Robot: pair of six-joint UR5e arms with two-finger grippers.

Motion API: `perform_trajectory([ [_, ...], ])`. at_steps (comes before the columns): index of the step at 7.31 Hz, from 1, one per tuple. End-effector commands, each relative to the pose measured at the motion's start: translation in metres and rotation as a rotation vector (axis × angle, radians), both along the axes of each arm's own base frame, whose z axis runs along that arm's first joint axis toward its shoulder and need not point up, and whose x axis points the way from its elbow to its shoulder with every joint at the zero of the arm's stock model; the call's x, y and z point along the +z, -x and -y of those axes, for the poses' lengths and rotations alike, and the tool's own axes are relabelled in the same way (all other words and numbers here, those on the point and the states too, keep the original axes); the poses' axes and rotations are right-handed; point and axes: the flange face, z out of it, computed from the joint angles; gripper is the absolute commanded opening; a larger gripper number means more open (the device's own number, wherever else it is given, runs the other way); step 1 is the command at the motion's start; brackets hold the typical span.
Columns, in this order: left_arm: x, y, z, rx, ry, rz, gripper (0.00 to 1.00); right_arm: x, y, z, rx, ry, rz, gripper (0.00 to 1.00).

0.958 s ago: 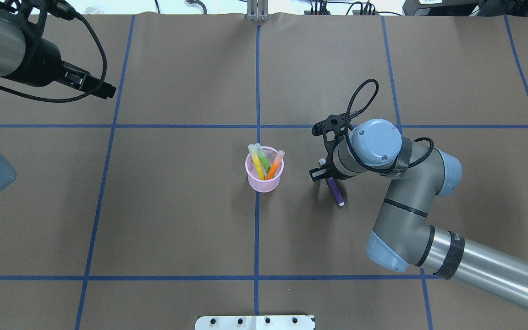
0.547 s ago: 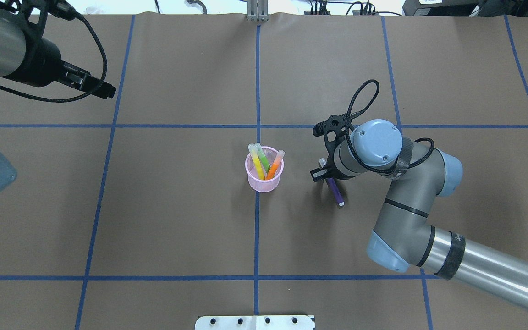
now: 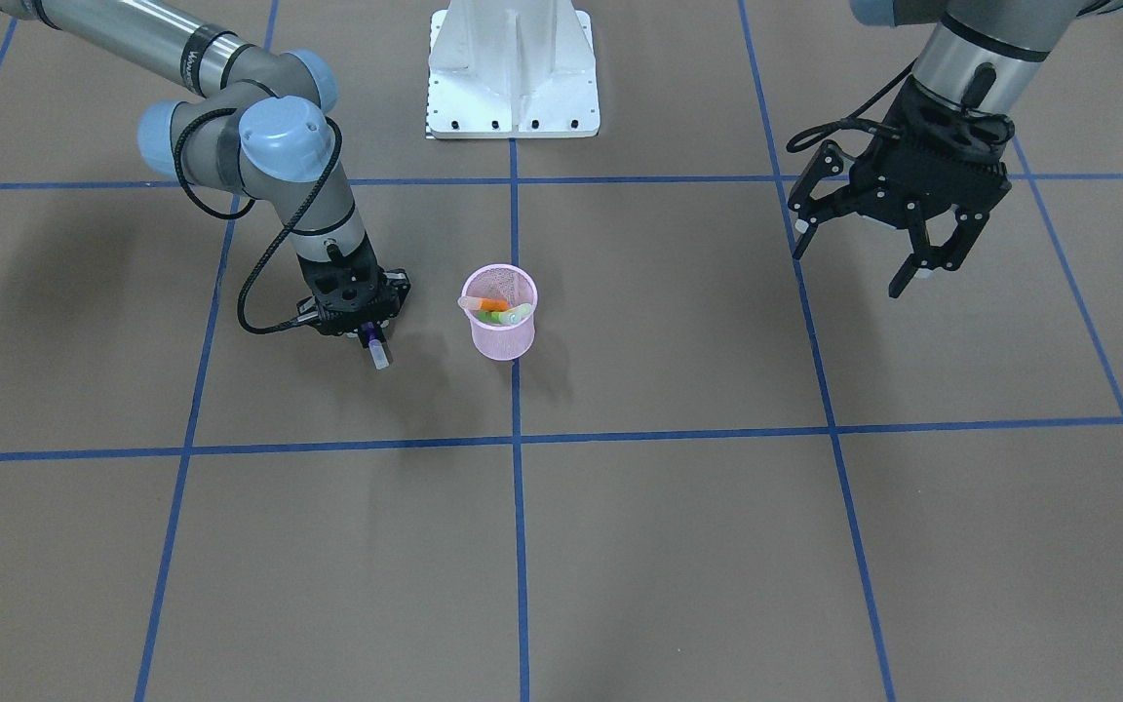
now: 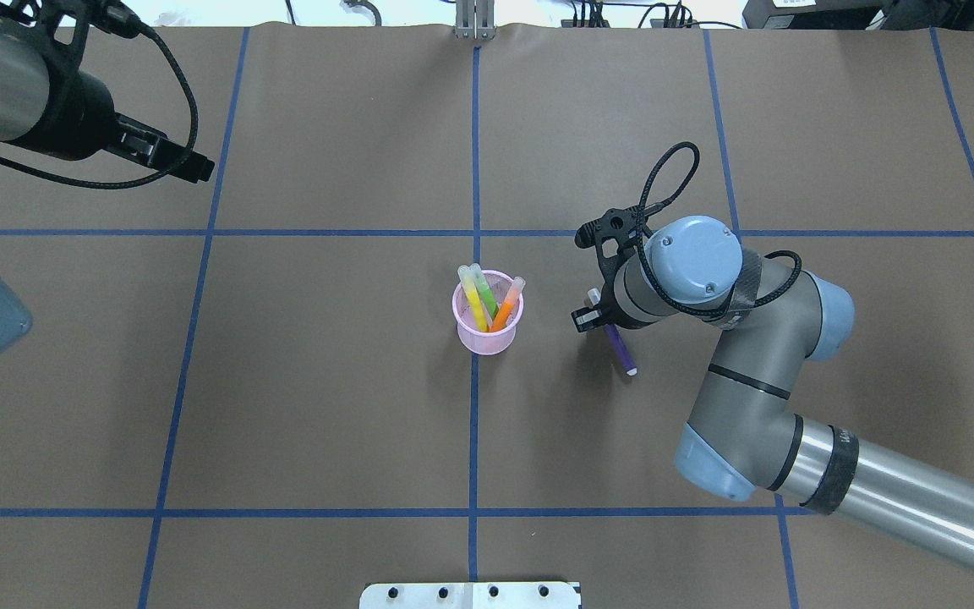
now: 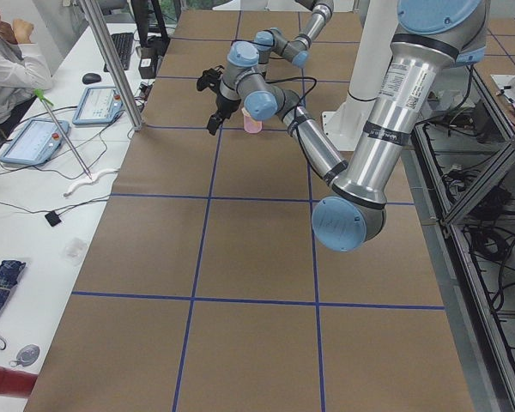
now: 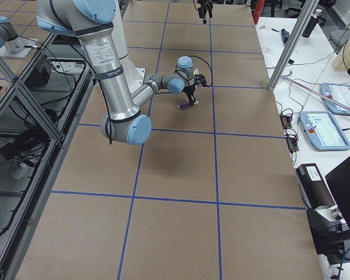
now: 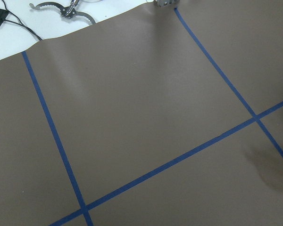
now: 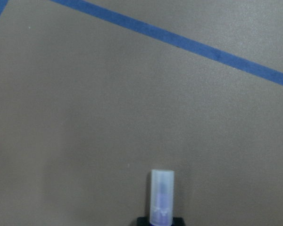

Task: Collect pens into pen holder
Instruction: 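Close the right gripper on the purple marker and lift it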

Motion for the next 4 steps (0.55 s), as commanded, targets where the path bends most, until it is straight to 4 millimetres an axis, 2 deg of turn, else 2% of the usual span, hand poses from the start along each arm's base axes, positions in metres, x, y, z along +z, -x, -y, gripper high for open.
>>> perform_trajectory([
  [1,0.002,-0.001,0.001,0.001,0.005,0.003,0.99,-0.034,-0.020,0.003,0.064,-0.047,0.054,0.00],
  [2,0.007,-0.003,0.002,0.002,0.015,0.009,0.99,-0.055,-0.032,0.001,0.185,-0.002,0.122,0.00],
  [4,0.019,-0.009,0.010,0.002,0.039,0.026,1.00,-0.115,-0.067,0.004,0.539,0.070,0.306,0.00],
])
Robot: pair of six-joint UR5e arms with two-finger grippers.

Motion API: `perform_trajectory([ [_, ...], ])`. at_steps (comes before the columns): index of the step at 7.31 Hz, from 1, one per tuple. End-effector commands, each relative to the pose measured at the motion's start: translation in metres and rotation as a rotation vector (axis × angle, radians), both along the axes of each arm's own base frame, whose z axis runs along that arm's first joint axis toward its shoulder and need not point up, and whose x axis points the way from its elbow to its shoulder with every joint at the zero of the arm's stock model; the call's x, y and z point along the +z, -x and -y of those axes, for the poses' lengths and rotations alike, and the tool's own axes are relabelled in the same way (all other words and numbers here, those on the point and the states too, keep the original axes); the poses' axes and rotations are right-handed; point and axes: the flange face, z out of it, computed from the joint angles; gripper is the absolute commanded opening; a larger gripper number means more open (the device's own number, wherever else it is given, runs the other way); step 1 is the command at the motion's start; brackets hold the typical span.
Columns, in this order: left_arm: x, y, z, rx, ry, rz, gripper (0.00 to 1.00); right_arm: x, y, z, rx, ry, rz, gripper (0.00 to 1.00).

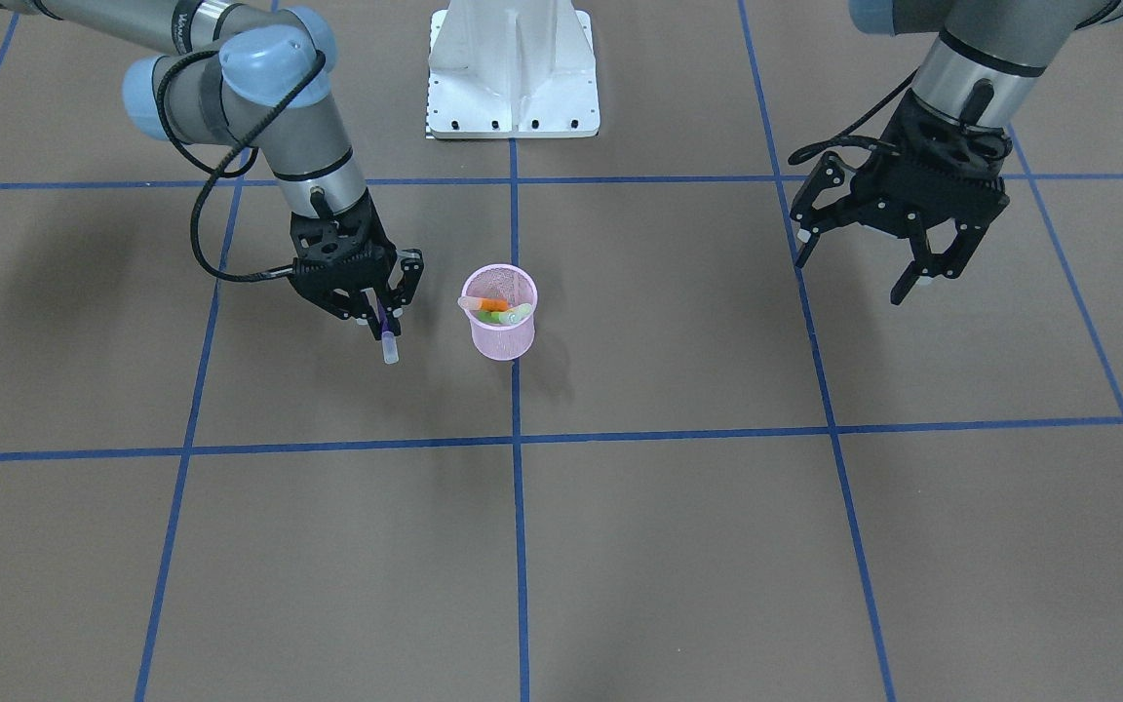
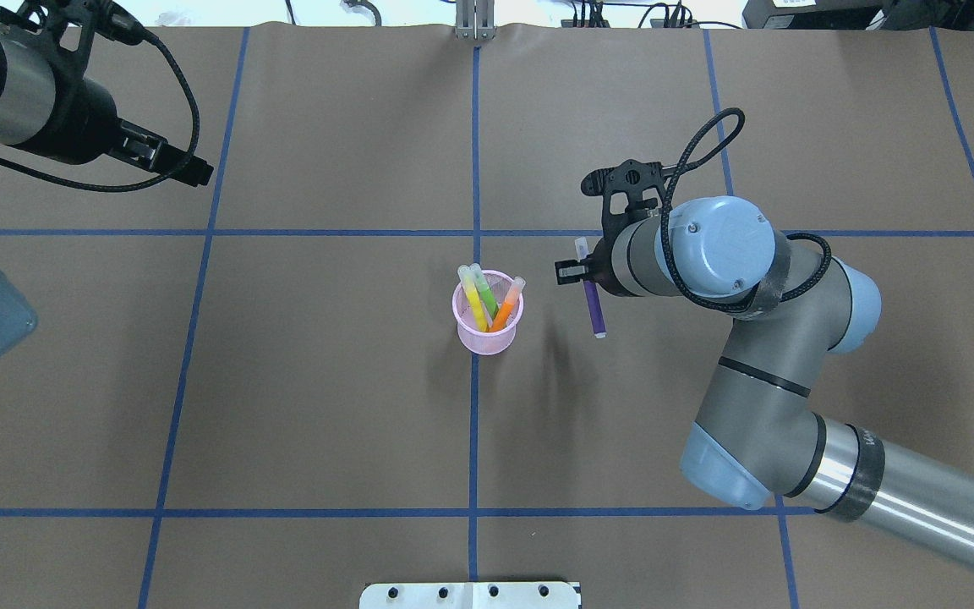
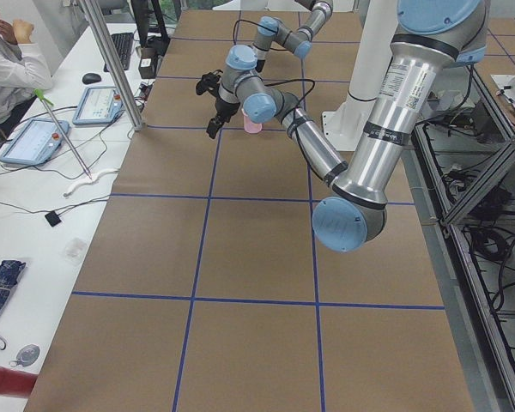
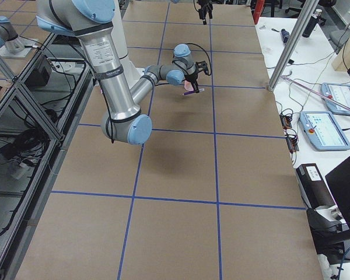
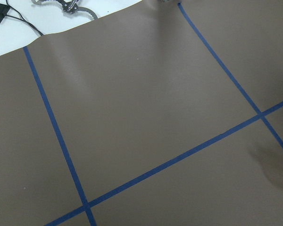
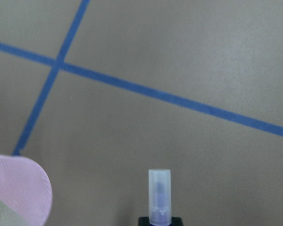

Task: Collect pens into pen holder
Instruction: 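Carry the purple marker over the pink cup with the right gripper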

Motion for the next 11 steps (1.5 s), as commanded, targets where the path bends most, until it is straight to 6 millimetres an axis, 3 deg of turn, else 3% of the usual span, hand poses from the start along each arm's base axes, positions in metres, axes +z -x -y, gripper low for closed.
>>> perform_trajectory([
  [1,0.009,-0.005,0.006,0.000,0.022,0.011,1.00,-0.057,-0.029,0.006,0.380,0.042,0.194,0.00],
  [2,0.010,-0.006,0.007,-0.006,0.034,0.008,1.00,-0.077,-0.022,0.001,0.476,0.027,0.248,0.00],
  [4,0.012,-0.008,0.008,-0.003,0.039,0.008,0.99,-0.097,0.029,-0.047,0.637,-0.030,0.314,0.00],
  [6,0.016,-0.009,0.009,0.000,0.048,0.012,1.00,-0.080,0.073,-0.073,0.694,-0.125,0.238,0.00],
  [8,0.018,-0.009,0.008,0.000,0.051,0.013,1.00,-0.068,0.088,-0.087,0.689,-0.234,0.128,0.00],
  [11,0.019,-0.009,0.008,0.000,0.054,0.015,1.00,-0.054,0.105,-0.086,0.709,-0.297,0.053,0.00],
])
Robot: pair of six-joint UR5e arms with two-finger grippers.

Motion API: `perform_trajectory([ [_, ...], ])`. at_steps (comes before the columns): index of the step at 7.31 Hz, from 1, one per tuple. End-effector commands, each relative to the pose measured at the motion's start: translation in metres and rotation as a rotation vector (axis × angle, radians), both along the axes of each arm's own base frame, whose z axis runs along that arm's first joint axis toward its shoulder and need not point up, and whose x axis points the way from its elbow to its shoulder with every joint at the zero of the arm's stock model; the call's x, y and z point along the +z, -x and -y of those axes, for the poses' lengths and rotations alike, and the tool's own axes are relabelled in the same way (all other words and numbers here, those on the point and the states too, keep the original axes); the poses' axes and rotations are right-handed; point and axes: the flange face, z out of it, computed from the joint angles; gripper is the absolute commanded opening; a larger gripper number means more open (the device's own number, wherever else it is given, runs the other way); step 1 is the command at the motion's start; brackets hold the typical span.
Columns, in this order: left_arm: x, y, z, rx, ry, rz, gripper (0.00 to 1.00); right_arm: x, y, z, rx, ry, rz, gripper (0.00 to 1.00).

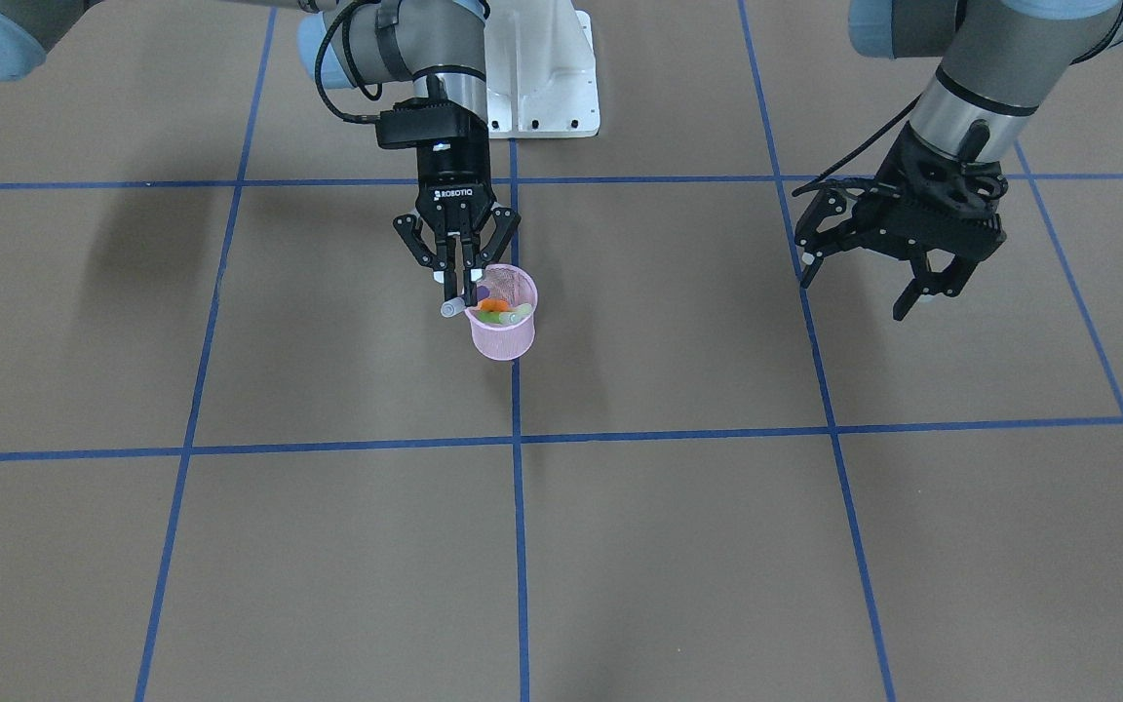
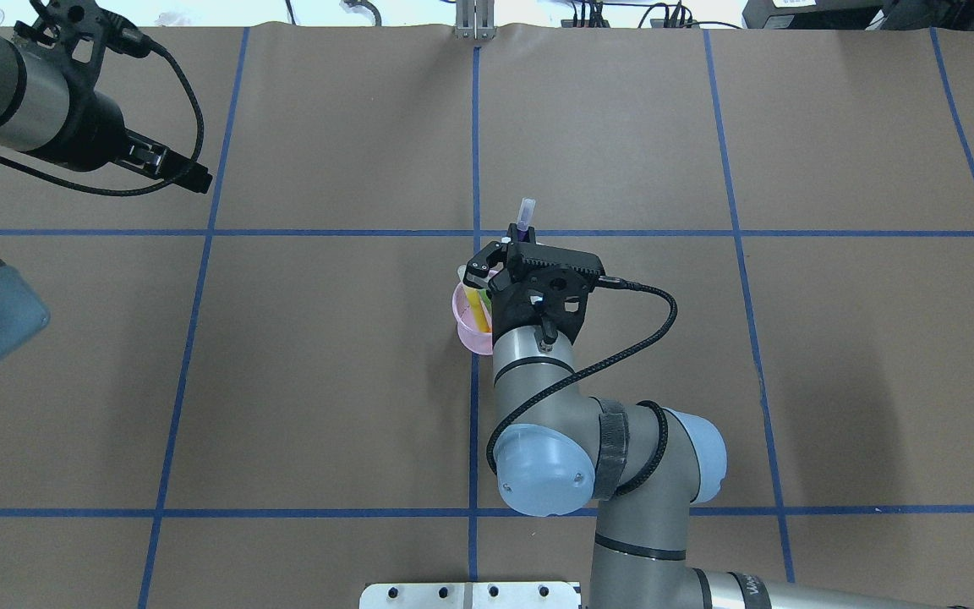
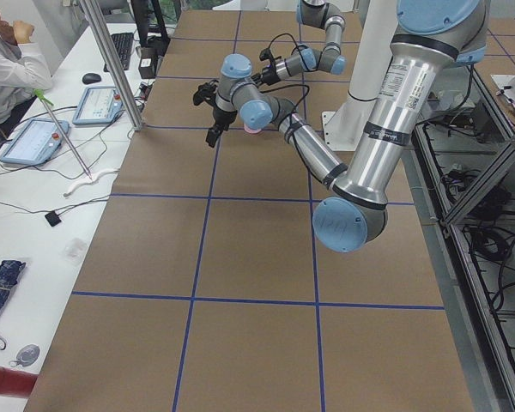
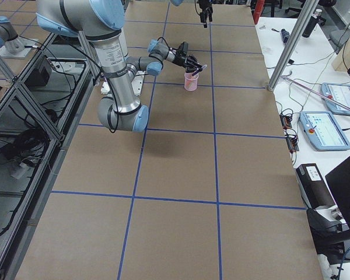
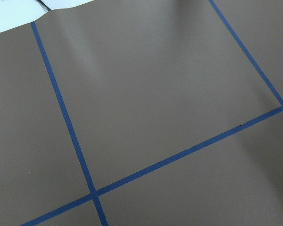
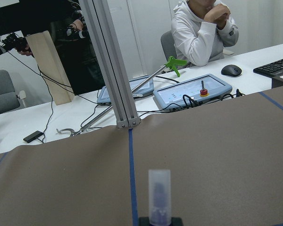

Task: Collect pens into pen holder
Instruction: 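Carry the purple marker over the pink cup with the right gripper, then open the right gripper to drop the purple marker into the cup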

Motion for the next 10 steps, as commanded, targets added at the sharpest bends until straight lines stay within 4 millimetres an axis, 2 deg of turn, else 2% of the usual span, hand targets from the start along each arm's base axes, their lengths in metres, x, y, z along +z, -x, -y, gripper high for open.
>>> perform_trajectory([
  [1,0.001,-0.002,0.000,0.004,0.001,0.001,1.00,-0.002,0.006,0.000,0.008,-0.014,-0.026,0.44],
  [2,0.000,-0.003,0.002,0.002,0.000,0.002,1.00,-0.013,0.011,-0.001,0.002,-0.017,-0.012,0.98],
  [5,0.002,-0.004,0.004,0.002,0.005,0.005,1.00,-0.033,0.010,0.001,-0.066,-0.002,0.012,0.99],
  [6,0.003,-0.004,0.004,0.002,0.007,0.006,1.00,-0.038,-0.005,0.018,-0.161,0.053,0.036,0.99],
  [8,0.007,-0.005,0.005,-0.010,0.029,0.004,1.00,-0.027,-0.039,0.072,-0.349,0.170,0.028,0.99],
  [9,0.010,-0.004,0.004,-0.072,0.113,-0.022,1.00,-0.016,-0.061,0.102,-0.415,0.267,-0.023,0.99],
  [10,0.010,-0.003,0.004,-0.100,0.147,-0.036,1.00,-0.013,-0.096,0.127,-0.500,0.344,-0.066,0.99],
])
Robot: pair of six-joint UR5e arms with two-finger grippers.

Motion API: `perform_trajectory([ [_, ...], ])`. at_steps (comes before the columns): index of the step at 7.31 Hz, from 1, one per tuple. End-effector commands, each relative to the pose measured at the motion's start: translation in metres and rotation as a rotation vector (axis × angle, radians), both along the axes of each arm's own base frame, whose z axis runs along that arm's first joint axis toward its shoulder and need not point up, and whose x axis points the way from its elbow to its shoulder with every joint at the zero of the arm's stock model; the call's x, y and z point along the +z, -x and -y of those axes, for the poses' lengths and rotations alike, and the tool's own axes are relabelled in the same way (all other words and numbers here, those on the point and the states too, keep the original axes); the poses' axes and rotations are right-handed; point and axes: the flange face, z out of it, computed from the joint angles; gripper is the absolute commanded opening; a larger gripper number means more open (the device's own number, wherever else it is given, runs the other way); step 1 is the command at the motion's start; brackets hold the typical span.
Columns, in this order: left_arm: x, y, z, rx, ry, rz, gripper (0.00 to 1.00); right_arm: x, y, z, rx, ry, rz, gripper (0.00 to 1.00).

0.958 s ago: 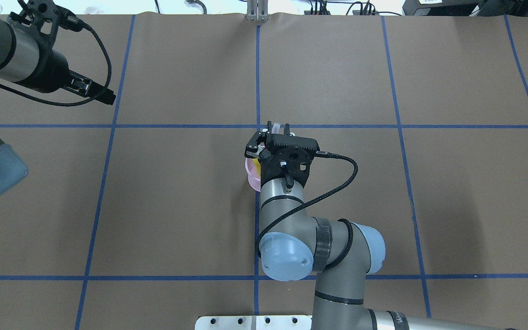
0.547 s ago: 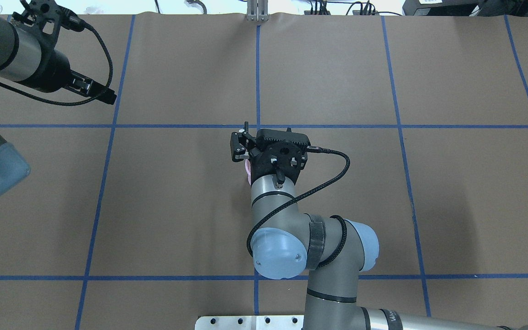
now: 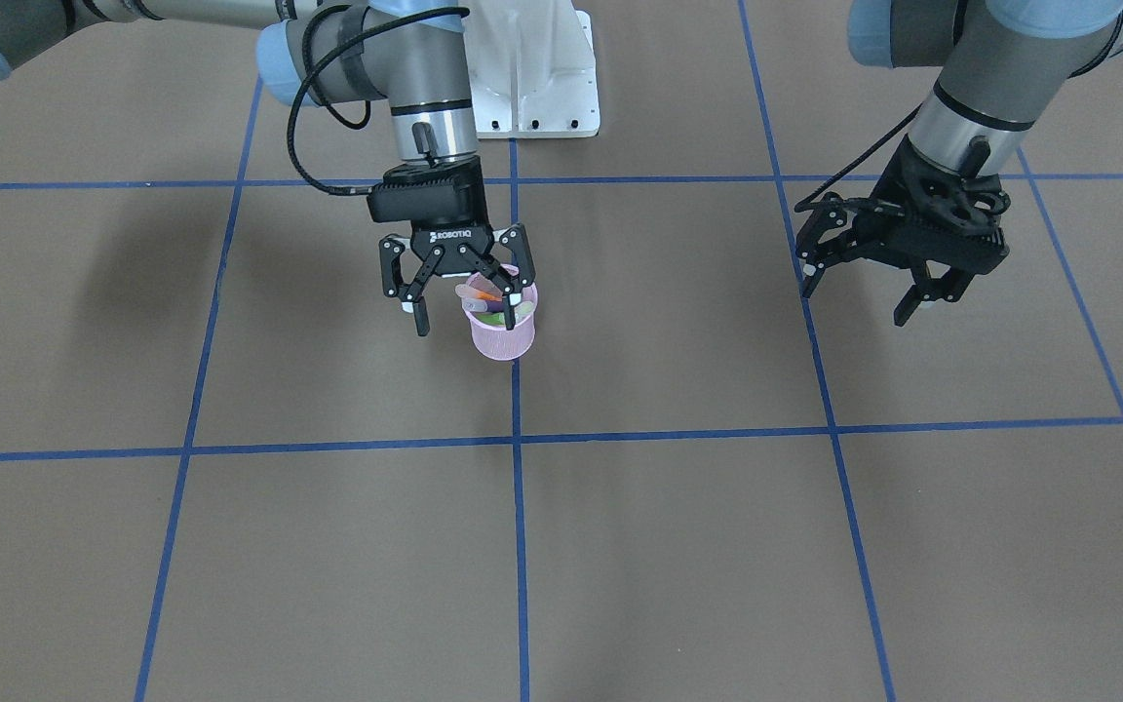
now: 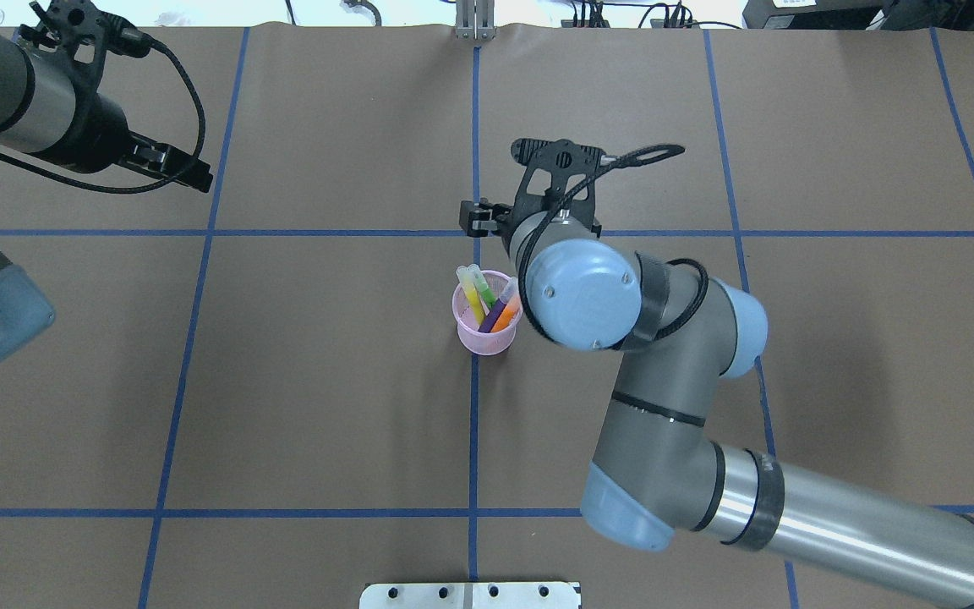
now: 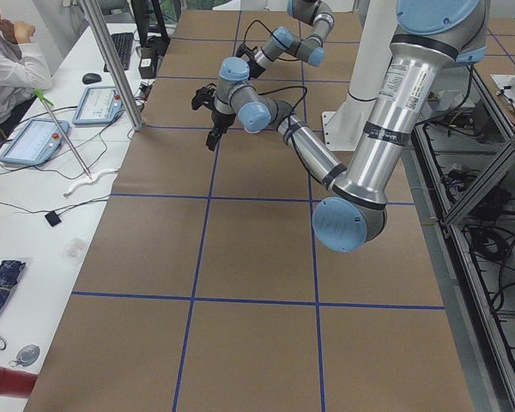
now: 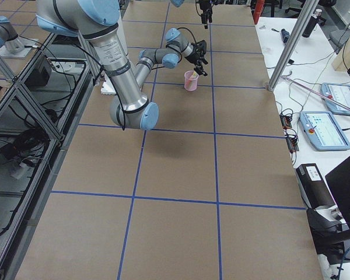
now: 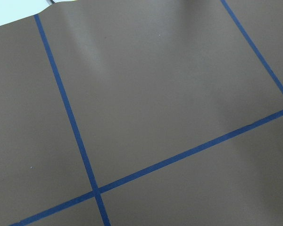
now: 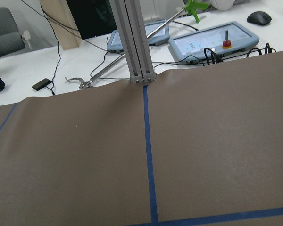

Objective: Collect pens into pen holder

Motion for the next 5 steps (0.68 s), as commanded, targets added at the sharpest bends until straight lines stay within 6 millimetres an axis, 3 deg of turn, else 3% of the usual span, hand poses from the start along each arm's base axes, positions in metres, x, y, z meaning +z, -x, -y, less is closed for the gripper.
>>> perform_trajectory([
  [1,0.005,0.005,-0.002,-0.051,0.064,-0.017,1.00,0.005,-0.084,0.054,-0.201,0.136,-0.056,0.99],
  [2,0.032,0.006,-0.006,-0.040,0.095,0.013,1.00,0.009,-0.128,0.081,-0.288,0.191,-0.041,0.99],
  [4,0.065,0.006,-0.014,0.010,0.192,0.019,1.00,0.038,-0.203,0.117,-0.415,0.176,-0.078,0.99],
  [5,0.088,0.027,-0.019,-0.006,0.223,0.034,1.00,0.063,-0.244,0.130,-0.473,0.160,-0.087,0.99],
])
